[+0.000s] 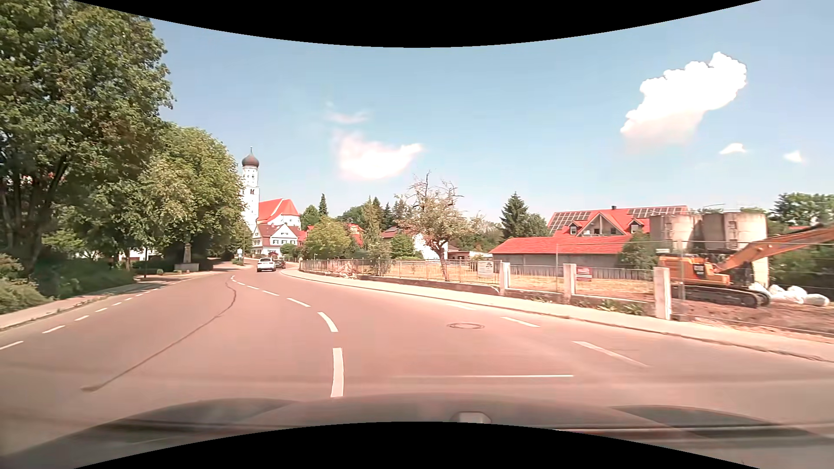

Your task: Follow the waypoints while adhering to traffic rules and regulations

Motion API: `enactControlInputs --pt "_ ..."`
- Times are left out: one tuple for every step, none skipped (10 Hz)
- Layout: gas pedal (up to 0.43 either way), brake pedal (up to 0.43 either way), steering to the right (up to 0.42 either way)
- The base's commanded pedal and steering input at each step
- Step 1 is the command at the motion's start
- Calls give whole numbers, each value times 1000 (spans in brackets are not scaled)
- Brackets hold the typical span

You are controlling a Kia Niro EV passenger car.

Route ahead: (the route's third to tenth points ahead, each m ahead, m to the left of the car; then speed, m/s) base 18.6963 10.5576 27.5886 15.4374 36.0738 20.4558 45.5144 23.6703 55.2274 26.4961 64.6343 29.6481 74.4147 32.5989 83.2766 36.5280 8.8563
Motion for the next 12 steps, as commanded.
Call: enactControlInputs --pt "209 0 -178" --pt "209 0 -178" --pt "209 0 -178" --pt "209 0 -176" --pt "220 0 -173" --pt "220 0 -171" --pt "220 0 -165" --pt "220 0 -150" --pt "228 0 -137" --pt "228 0 -122" --pt "228 0 -113" --pt "228 0 -104"
